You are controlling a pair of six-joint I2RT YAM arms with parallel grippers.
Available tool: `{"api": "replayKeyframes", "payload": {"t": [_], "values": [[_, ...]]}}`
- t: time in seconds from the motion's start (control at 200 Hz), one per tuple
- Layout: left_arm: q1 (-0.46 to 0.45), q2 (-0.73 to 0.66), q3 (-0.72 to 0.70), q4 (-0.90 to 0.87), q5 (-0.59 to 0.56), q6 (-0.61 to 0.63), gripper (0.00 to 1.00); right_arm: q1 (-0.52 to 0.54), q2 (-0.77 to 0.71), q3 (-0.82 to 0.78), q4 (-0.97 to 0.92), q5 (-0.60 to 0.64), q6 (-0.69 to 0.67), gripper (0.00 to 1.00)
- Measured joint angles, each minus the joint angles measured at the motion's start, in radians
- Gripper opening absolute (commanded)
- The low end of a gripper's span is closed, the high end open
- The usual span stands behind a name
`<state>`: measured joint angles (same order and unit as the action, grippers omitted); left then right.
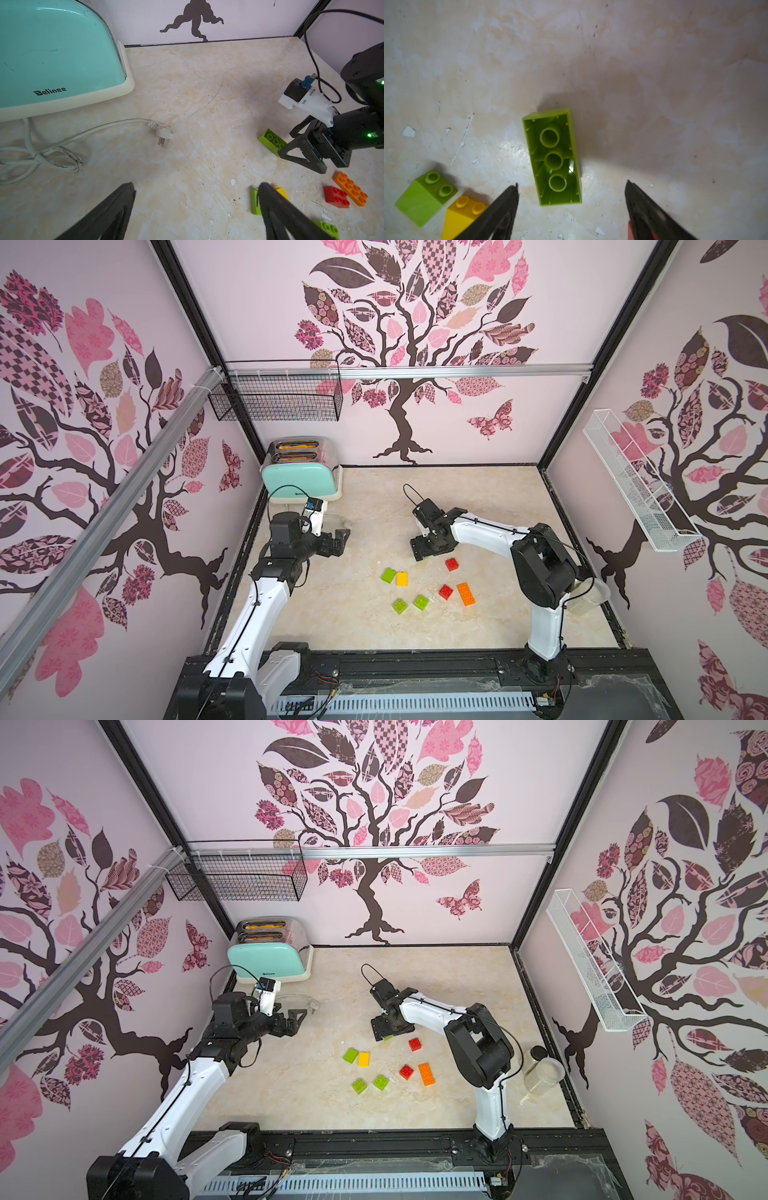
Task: Assemble a giraffe with lego
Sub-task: Adjust the lego brick at the center of the board.
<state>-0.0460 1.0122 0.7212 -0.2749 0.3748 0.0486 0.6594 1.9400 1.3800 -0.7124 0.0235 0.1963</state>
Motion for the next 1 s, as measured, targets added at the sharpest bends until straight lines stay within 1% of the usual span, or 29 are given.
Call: {"api": "replayKeyframes", "payload": {"t": [0.47,0.63,0.79,1.0], "values": [[-0.015,-0.010,-0.003,0.003,0.001,-0.013,0.98,-0.019,0.000,-0.010,-0.054,0.163,0.001,0.81],[-0.019,-0.010,-0.003,0.004,0.005,-0.016,0.98,-0.053,0.002,-0.007,-0.061,0.172,0.001,0.80],[-0.022,-0.012,-0.003,0.004,0.005,-0.016,0.98,-0.080,0.040,0.054,-0.072,0.167,0.001,0.80],[-0.027,-0.015,-0.003,0.003,0.005,-0.011,0.98,-0.087,0.046,0.097,-0.077,0.159,0.002,0.79]]}}
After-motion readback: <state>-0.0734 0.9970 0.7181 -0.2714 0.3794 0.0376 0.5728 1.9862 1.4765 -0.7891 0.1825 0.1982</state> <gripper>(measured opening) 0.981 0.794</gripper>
